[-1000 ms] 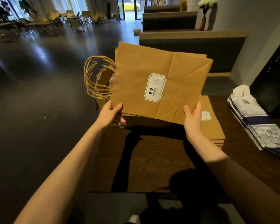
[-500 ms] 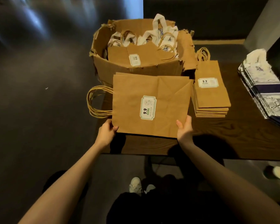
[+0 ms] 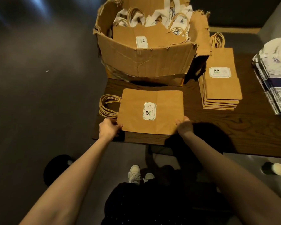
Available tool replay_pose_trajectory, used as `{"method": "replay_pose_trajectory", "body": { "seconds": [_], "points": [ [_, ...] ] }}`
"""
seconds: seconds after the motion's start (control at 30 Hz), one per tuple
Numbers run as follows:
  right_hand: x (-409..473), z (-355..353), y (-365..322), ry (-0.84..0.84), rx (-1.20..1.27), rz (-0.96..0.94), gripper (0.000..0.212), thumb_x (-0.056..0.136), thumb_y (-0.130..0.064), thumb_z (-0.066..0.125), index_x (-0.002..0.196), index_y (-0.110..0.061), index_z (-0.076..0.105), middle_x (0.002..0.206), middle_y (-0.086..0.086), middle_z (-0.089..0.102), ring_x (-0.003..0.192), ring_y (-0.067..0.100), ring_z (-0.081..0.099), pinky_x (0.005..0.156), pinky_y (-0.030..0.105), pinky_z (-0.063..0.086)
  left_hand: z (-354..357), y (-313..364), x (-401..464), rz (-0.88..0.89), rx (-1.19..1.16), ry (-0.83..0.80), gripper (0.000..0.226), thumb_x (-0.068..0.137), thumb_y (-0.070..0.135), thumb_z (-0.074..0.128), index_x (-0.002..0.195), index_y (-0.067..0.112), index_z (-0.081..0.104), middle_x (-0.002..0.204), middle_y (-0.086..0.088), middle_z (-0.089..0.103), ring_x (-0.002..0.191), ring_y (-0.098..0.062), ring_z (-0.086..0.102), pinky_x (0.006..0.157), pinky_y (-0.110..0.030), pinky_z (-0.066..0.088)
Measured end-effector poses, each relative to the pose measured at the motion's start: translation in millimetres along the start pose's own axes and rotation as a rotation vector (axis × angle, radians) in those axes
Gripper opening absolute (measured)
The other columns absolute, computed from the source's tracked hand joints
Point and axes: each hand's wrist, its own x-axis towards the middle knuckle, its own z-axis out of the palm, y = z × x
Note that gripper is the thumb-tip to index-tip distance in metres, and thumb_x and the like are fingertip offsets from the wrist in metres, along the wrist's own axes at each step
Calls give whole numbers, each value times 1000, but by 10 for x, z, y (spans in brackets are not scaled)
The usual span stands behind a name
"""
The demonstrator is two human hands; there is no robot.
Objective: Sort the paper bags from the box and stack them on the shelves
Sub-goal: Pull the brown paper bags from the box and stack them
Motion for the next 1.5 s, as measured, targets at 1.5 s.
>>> {"method": "replay_pose_trajectory", "body": {
  "seconds": [1.5],
  "points": [
    [1669,-824,-3183,66,-186,-411,19,95,-22,45,108,-19,59,105,3,63,81,15,54,72,28,45,-932,3350,2033,650,-235,15,18,97,23,44,95,16,60,80,2,62,68,-8,54,61,-21,44]
  ]
}}
